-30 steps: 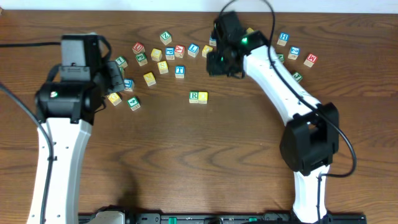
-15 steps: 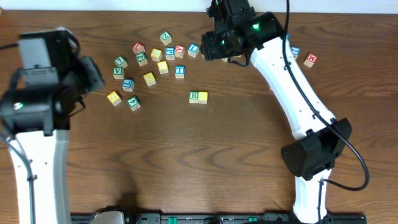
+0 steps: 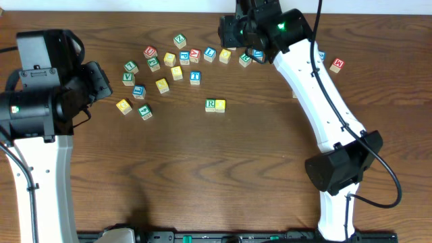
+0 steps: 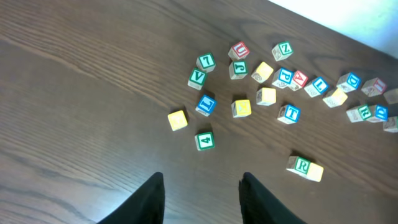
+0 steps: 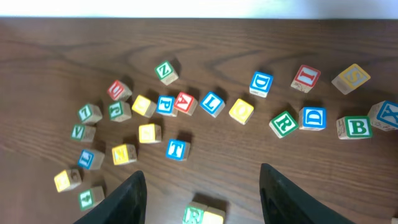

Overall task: Spell out ROBOT
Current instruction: 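Reach the right gripper to the far right over the green B block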

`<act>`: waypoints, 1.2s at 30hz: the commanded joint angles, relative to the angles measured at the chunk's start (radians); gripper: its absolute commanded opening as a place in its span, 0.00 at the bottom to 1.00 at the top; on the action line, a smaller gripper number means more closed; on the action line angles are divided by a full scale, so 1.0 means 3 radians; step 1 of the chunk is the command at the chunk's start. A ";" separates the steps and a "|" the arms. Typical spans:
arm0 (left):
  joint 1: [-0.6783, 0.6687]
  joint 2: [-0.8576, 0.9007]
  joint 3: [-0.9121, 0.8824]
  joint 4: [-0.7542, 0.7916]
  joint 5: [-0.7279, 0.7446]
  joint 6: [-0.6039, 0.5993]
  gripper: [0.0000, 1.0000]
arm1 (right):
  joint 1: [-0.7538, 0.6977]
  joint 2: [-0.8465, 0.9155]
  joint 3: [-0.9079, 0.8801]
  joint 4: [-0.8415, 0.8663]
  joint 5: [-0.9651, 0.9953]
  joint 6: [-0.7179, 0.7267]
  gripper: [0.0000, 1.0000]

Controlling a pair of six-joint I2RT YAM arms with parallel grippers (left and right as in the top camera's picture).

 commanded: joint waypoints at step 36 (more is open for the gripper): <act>0.0011 0.0025 0.0001 -0.0053 0.0014 0.0041 0.68 | -0.0581 0.0688 0.0036 -0.0060 0.0329 0.0061 0.60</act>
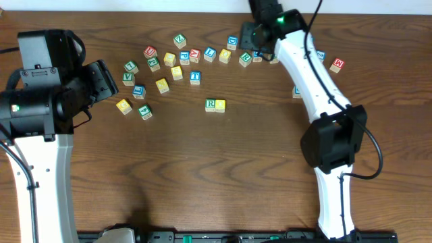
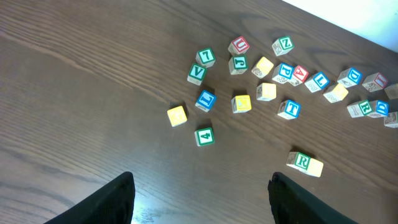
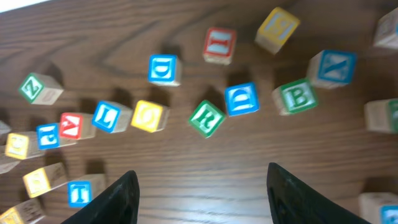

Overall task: Spell out ROBOT
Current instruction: 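Reach the right gripper to the far right over the green B block, then close the right gripper on the green B block and lift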

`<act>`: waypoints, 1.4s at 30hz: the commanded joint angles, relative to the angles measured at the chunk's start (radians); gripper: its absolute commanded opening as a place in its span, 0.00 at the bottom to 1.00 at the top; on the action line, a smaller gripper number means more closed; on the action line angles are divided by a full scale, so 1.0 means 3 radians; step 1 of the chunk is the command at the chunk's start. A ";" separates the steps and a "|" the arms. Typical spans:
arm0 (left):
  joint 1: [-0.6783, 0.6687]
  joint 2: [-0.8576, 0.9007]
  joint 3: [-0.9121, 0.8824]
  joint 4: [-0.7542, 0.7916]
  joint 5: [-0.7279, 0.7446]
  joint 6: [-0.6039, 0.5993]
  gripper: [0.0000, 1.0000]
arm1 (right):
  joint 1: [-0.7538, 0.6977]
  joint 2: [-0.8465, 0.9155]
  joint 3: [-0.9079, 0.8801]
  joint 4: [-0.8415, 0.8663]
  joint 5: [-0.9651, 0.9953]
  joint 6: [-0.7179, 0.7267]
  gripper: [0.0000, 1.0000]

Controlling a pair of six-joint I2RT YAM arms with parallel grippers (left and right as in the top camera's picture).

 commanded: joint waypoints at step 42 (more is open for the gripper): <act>0.0011 0.0345 0.0001 -0.0008 -0.0006 0.0031 0.68 | -0.0515 0.0942 0.0033 0.0491 -0.0206 -0.1456 0.51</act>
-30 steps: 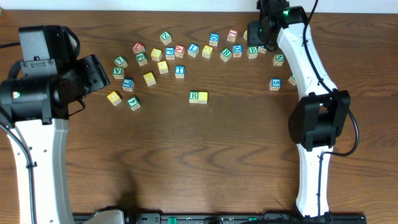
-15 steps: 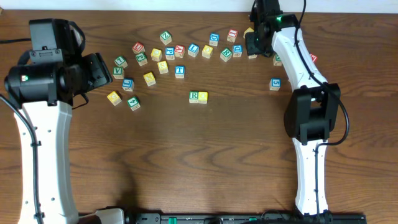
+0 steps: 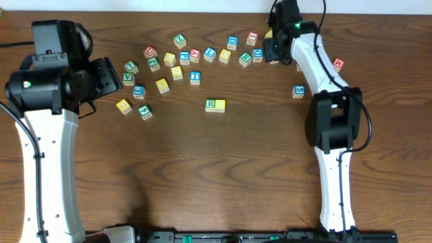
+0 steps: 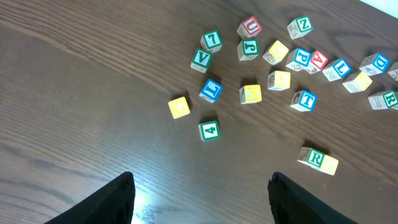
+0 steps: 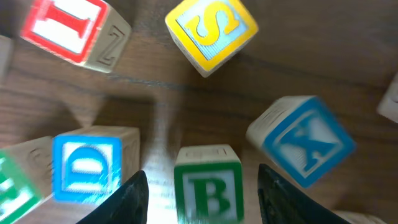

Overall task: Spell out ROBOT
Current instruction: 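Close the right gripper on the green B block and lift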

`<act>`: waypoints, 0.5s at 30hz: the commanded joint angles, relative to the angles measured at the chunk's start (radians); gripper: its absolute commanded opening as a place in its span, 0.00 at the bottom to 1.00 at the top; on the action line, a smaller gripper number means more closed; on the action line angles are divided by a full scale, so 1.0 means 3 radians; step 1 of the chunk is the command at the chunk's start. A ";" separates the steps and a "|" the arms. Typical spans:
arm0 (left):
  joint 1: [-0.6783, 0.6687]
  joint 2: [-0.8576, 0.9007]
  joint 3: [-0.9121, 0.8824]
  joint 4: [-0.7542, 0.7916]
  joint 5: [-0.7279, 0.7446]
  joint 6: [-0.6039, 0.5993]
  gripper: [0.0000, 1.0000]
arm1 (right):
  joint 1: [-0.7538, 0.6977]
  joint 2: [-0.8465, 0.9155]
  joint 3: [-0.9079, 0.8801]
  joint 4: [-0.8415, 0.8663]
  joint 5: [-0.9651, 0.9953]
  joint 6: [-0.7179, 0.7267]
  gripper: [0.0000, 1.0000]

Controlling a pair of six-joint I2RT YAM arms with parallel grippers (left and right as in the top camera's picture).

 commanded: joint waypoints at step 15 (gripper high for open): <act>0.0011 0.0009 0.0001 -0.0008 -0.0006 0.0031 0.68 | 0.0013 0.0160 0.0036 0.0149 0.0038 -0.0036 0.38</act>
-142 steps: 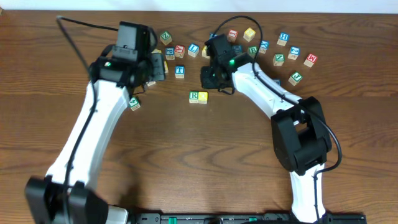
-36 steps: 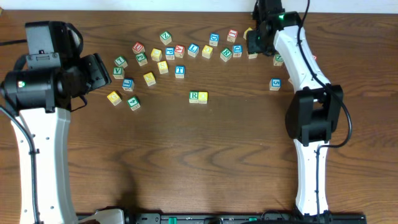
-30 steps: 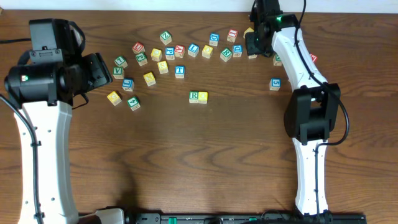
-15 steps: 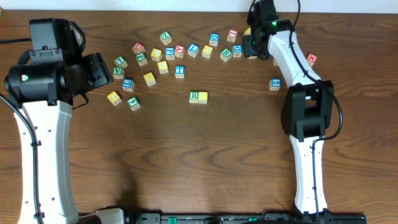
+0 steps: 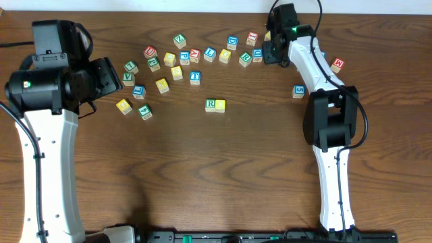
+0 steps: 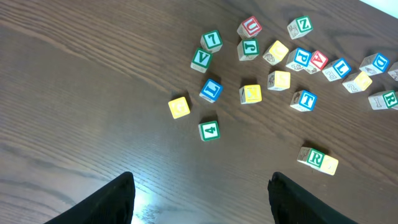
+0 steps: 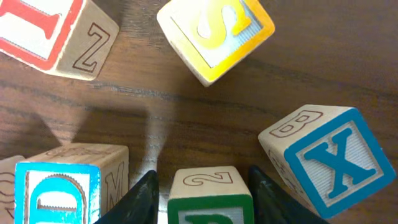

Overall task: Spell out ROBOT
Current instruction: 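Close the right gripper on the green B block and lift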

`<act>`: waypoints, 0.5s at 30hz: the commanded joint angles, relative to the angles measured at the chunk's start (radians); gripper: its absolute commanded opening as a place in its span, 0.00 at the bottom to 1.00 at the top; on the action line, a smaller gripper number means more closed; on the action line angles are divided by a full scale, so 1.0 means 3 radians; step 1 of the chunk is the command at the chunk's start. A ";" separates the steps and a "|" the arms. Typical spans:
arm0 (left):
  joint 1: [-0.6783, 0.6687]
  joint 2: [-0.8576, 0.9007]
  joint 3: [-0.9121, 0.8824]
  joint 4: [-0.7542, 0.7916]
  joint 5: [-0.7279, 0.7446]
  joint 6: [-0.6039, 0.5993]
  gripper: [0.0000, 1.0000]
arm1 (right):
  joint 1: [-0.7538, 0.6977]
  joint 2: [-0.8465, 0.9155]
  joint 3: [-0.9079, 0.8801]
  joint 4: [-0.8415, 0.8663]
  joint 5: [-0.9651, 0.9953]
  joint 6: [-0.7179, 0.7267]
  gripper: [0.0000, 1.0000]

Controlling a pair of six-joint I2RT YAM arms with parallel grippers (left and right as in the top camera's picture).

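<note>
Lettered wooden blocks lie scattered along the table's back. A green R block (image 5: 211, 104) sits mid-table with a yellow block (image 5: 221, 104) against its right side; it shows again as the R block (image 6: 316, 159). My right gripper (image 7: 202, 172) is low at the back right, its fingers close on either side of a green B block (image 7: 211, 193) that rests on the table. A thin gap shows at the left finger. From overhead my right gripper (image 5: 272, 51) hides that block. My left gripper (image 6: 202, 202) hangs open over bare wood at the left.
Close round the B block stand a blue D block (image 7: 62, 186), a blue X block (image 7: 323, 162), a yellow S block (image 7: 214, 31) and a red I block (image 7: 43, 28). A blue T block (image 6: 305, 99) and several others lie left of centre.
My right gripper has come lower over the B block, which looks larger, and its fingers stand closer to the block's sides. The left arm and all blocks are unchanged.
At first my right gripper was high over the back middle and the left jaws were narrow. Then the left jaws stood wide and the right gripper was farther right over the D, R and B blocks. Later it straddled the B block, and now hugs it.
</note>
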 commanded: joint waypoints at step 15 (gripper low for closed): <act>0.0011 0.0009 0.0001 -0.0008 -0.0006 0.0029 0.68 | 0.0013 -0.0217 0.0045 -0.0153 0.0015 0.0114 0.29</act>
